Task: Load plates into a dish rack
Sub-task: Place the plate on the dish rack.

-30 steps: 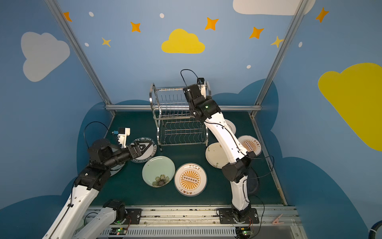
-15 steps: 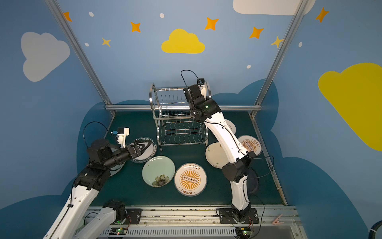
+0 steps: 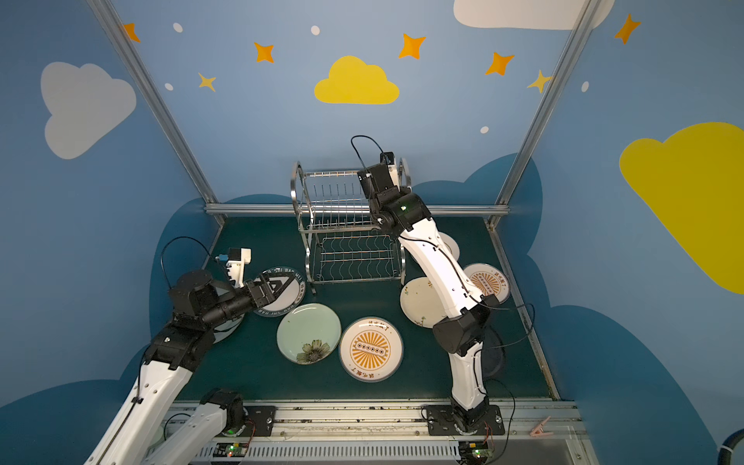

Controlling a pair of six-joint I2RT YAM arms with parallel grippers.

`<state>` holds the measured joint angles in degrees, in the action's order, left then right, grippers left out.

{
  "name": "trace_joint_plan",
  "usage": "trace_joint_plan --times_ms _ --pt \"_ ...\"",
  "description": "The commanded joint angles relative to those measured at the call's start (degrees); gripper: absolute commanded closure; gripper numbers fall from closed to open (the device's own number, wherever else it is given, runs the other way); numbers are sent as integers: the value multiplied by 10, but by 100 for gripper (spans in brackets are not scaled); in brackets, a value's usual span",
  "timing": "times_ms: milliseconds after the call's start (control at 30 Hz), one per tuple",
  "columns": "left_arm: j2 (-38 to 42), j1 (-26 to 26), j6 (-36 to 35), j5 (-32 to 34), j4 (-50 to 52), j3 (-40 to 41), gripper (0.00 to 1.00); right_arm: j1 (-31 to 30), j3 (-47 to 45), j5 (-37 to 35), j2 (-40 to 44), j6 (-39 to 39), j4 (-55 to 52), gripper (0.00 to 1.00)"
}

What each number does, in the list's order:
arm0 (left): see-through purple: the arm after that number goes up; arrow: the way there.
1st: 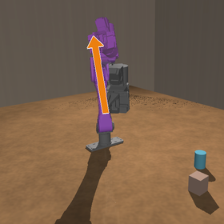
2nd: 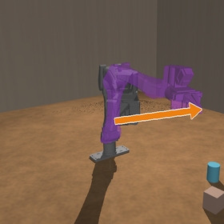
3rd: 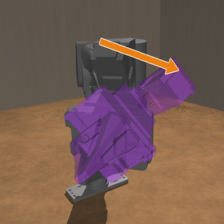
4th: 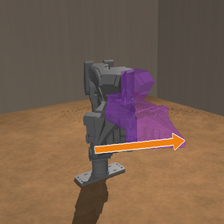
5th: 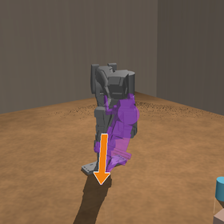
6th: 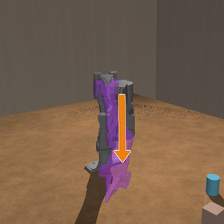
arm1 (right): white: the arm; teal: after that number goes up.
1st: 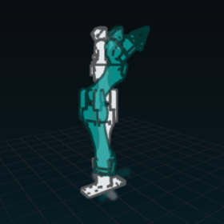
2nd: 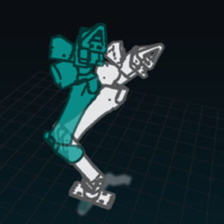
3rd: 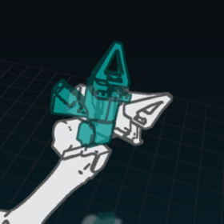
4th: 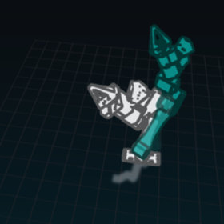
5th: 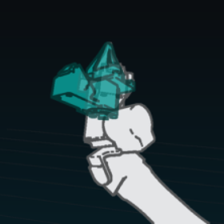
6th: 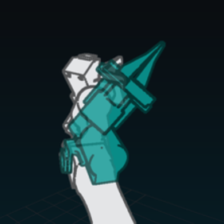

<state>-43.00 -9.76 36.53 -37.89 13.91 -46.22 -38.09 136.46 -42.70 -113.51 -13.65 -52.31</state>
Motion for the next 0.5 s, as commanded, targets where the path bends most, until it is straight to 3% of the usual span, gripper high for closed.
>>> trace_joint_plan --times_ms 0,200,467 --pt "6 3 -1 4 -12 3 0 6 -26 25 21 35 31 87" --pt "4 4 -1 1 -12 3 0 14 -44 38 29 53 37 87" --pt "4 6 -1 4 -10 3 0 26 -45 76 27 52 29 76"
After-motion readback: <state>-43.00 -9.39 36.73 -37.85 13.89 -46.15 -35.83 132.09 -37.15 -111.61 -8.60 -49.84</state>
